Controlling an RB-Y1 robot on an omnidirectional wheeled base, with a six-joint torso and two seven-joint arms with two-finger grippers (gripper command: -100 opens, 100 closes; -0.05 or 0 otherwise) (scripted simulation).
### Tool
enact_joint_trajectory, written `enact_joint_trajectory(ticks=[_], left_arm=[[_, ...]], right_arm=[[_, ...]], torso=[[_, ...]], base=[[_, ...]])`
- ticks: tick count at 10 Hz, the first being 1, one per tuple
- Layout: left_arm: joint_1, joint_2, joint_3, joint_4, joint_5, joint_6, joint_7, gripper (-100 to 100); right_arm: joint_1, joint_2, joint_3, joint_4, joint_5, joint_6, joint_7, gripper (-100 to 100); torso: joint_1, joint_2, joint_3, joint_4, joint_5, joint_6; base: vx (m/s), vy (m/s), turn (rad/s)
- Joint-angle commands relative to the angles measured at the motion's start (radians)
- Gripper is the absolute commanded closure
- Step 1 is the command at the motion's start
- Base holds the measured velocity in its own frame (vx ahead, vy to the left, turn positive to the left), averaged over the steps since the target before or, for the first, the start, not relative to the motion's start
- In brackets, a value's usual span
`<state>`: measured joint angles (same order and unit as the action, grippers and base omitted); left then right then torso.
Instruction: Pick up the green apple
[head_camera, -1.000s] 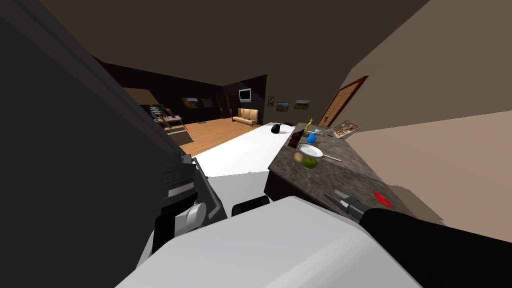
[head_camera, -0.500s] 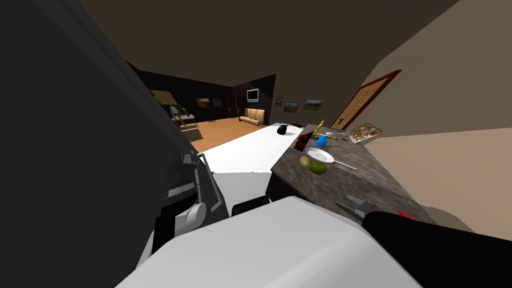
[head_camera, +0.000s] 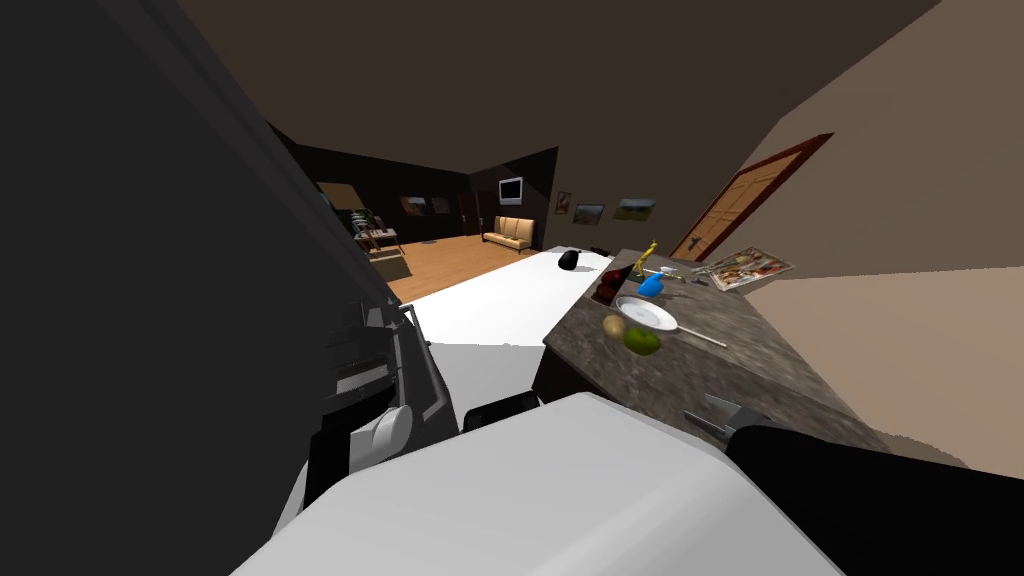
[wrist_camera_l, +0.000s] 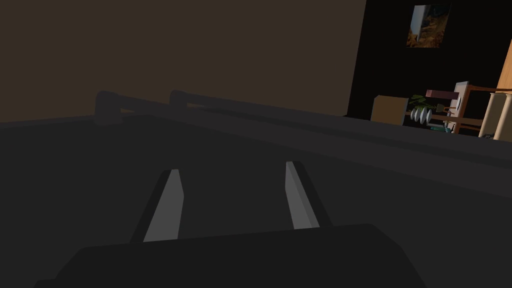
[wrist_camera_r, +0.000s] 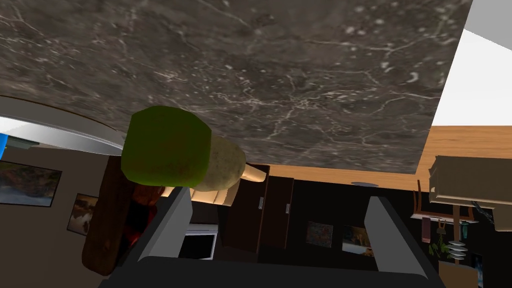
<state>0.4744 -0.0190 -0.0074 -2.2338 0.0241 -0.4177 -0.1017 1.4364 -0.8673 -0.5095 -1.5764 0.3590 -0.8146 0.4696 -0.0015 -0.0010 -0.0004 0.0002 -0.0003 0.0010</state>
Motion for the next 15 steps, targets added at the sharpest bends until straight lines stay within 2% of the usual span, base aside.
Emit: enact_joint_trajectory(ticks=[1, 5, 9, 12, 15], left_arm=[[0.000, 0.000, 0.000, 0.000, 0.000, 0.000, 0.000, 0], [0.000, 0.000, 0.000, 0.000, 0.000, 0.000, 0.000, 0], [0.000, 0.000, 0.000, 0.000, 0.000, 0.000, 0.000, 0], [0.000, 0.000, 0.000, 0.000, 0.000, 0.000, 0.000, 0], [-0.007, 0.001, -0.008, 0.000, -0.001, 0.003, 0.001, 0]], right_arm=[[0.000, 0.000, 0.000, 0.000, 0.000, 0.000, 0.000, -100], [0.000, 0.000, 0.000, 0.000, 0.000, 0.000, 0.000, -100], [0.048, -0.108, -0.083, 0.072, 0.078, -0.043, 0.087, -100], [0.072, -0.168, -0.119, 0.110, 0.115, -0.066, 0.134, -100], [0.100, -0.235, -0.154, 0.149, 0.152, -0.091, 0.185, -100]], torso=[[0.000, 0.000, 0.000, 0.000, 0.000, 0.000], [0.001, 0.001, 0.000, 0.000, 0.000, 0.000], [-0.003, 0.008, 0.005, 0.002, -0.001, 0.000], [0.001, 0.009, 0.006, 0.002, 0.000, -0.001], [0.011, 0.023, 0.014, 0.004, 0.004, -0.013]], base=[[-0.008, 0.004, -0.019], [-0.008, 0.001, -0.002], [-0.129, -0.028, 0.108], [-0.146, 0.016, 0.178], [-0.080, -0.011, 0.140]])
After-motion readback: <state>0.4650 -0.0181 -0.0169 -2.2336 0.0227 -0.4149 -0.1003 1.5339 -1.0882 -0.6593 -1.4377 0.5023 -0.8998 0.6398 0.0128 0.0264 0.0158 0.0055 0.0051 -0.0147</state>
